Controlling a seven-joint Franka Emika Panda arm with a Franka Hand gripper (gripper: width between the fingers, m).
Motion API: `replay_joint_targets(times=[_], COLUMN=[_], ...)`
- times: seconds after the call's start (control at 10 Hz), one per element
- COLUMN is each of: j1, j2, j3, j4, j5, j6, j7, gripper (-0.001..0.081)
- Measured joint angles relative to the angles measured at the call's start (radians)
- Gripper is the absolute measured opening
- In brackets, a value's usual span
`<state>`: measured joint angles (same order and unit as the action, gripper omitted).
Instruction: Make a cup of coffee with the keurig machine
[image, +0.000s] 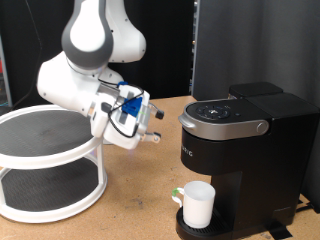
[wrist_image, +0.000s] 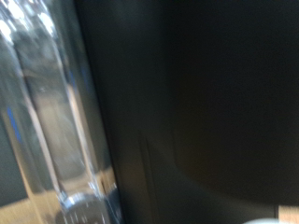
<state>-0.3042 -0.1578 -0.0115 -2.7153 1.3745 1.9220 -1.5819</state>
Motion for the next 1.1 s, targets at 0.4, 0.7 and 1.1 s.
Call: replay_joint_targets(times=[0.4,0.7,1.1], j1=[-0.028,-0.032,-0.049], j2=[-0.129,-0.23,-0.345], j3=[-0.05,-0.076,-0.109], j4=[-0.015,-0.011,0.006], j5=[-0.021,-0.02,-0.06], j6=[-0.122,-0.173,-0.238], j7=[0.077,0.169,0.299], gripper=[0.0803,0.0803,0.0803])
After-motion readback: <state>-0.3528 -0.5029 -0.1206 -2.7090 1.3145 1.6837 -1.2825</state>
